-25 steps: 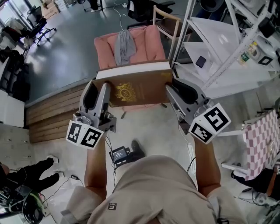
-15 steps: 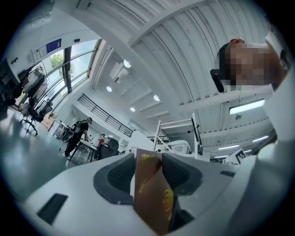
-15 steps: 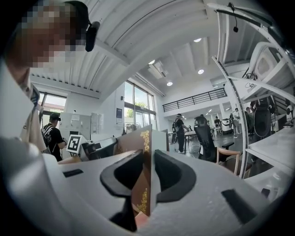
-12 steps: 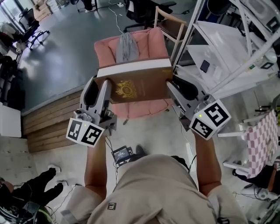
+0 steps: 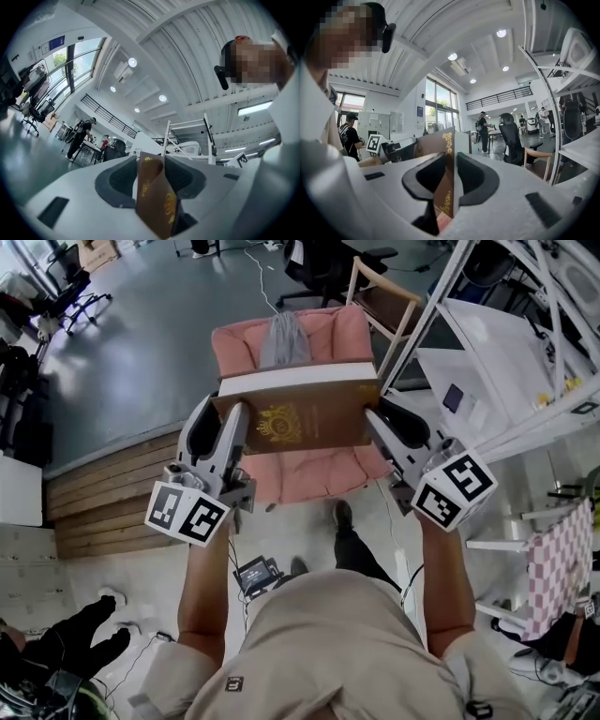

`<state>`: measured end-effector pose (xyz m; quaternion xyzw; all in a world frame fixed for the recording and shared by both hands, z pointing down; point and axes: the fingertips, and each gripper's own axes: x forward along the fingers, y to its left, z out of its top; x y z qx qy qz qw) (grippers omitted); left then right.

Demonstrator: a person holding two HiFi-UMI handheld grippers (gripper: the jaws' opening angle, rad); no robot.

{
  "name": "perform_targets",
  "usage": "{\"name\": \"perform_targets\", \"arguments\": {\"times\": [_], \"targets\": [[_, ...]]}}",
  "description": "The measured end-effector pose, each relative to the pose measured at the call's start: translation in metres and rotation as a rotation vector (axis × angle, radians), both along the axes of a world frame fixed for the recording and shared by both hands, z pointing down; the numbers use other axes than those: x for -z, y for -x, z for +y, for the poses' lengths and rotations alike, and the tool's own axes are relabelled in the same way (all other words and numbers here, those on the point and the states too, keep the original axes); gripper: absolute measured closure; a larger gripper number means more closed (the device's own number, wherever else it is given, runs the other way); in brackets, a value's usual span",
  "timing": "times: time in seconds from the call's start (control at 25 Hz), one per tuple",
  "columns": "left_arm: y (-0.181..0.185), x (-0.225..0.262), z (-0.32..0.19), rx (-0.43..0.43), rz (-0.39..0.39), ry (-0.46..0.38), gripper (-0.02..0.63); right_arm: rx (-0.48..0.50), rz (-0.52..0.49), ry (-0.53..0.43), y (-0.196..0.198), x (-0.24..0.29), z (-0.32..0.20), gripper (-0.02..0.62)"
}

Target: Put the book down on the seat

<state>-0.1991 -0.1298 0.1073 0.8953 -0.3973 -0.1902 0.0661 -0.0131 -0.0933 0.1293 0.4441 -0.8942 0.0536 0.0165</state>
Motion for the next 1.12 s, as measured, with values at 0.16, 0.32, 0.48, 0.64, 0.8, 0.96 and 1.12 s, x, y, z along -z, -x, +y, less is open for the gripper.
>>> {"name": "perform_targets", "arguments": {"times": [0.16,0.32,0.48,0.64,0.8,0.96,1.12], "targets": [[-0.012,-0.019,-0.033,0.036,-0.022,0.024,0.440,0.034,-0.020,0.019,-0.013,-0.025,-0.043,0.525],[-0.020,-0.035,-0.073,0.083,-0.025,0.054,0.440,0.083,-0.041,0.046,-0.022,-0.047,-0.089,0.526],[-0.029,-0.051,-0.114,0.107,-0.032,0.084,0.442,0.113,-0.052,0.089,-0.032,-0.070,-0.130,0.526],[-0.036,-0.074,-0.154,0.120,-0.033,0.119,0.440,0.123,-0.056,0.127,-0.038,-0.095,-0.163,0.528],[-0.045,-0.103,-0.188,0.113,-0.054,0.170,0.440,0.117,-0.066,0.174,-0.047,-0.125,-0.195,0.528],[-0.057,-0.138,-0.215,0.100,-0.073,0.223,0.440,0.097,-0.076,0.206,-0.059,-0.158,-0.221,0.528],[-0.066,-0.179,-0.240,0.087,-0.071,0.285,0.440,0.074,-0.094,0.240,-0.070,-0.195,-0.247,0.528]]}}
